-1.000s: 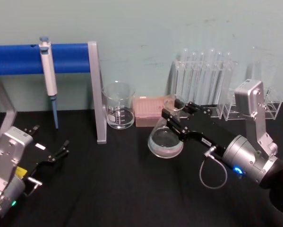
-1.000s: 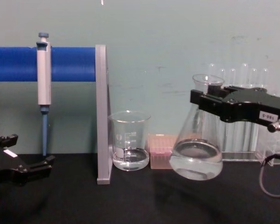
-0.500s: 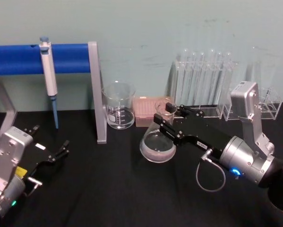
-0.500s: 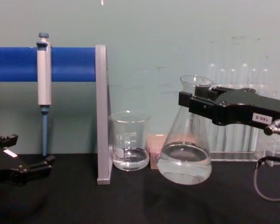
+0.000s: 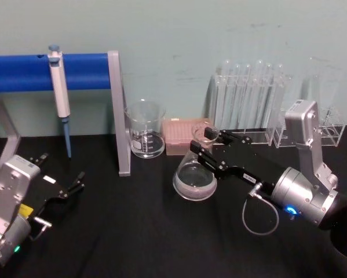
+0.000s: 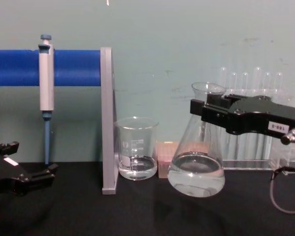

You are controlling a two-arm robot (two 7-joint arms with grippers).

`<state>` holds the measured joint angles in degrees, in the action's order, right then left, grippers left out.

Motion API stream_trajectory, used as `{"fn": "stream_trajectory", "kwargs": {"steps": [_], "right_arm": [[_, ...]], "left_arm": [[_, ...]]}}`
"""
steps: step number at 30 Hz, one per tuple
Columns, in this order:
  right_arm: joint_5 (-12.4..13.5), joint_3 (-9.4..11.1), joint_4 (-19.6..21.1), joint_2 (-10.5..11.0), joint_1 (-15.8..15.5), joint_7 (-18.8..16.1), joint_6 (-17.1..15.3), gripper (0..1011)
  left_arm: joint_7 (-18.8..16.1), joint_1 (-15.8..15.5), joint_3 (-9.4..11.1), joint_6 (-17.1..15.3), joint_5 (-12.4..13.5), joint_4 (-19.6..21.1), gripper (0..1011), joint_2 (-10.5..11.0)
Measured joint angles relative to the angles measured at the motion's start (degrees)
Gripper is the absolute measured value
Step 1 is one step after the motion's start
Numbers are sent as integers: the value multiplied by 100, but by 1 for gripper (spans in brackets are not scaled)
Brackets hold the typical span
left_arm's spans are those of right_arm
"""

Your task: Grasp the erlenmeyer flask with one hand, shake it three times, then place it back.

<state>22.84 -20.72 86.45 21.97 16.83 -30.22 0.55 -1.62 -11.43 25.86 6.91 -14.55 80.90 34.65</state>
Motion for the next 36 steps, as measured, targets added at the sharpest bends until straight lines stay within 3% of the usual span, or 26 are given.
{"fn": "stream_trajectory", "kwargs": {"steps": [10, 36], "right_arm": [[186, -114, -203, 133, 107, -120, 112, 453], [301, -442, -885, 310, 459, -527, 443, 453]], "left_arm": [[0, 0, 0, 0, 0, 0, 1001, 0], [0, 0, 0, 0, 0, 0, 1001, 0]]}}
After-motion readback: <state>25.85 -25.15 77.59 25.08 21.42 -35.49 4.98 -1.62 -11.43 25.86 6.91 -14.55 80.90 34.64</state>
